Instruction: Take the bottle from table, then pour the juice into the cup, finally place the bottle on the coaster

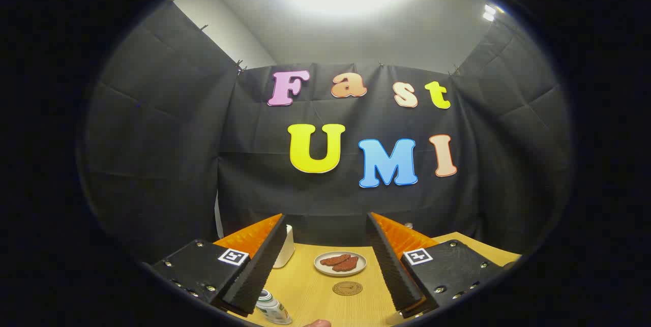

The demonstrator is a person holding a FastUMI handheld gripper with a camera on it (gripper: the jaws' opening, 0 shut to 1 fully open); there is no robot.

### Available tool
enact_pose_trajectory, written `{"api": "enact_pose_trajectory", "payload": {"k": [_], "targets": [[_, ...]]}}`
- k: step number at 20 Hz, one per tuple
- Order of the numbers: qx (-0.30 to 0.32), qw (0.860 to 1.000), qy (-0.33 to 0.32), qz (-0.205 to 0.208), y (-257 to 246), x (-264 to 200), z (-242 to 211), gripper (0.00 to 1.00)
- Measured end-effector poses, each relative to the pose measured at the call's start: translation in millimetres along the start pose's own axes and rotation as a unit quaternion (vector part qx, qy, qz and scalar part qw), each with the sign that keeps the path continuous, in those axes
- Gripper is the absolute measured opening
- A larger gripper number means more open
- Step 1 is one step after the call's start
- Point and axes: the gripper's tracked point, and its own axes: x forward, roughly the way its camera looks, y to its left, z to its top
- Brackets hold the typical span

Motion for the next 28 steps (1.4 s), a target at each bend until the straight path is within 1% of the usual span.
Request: {"api": "enact_pose_trajectory", "payload": {"k": [20,24,28], "targets": [[-0.002,1.000,-0.002,0.004,3.9,6.9,-5.2,0.95],[-0.005,1.000,-0.002,0.010,12.9,8.3,-8.6,0.95],[0.017,1.000,-0.002,0.012,21.2,5.5,-20.9,0.95]]}}
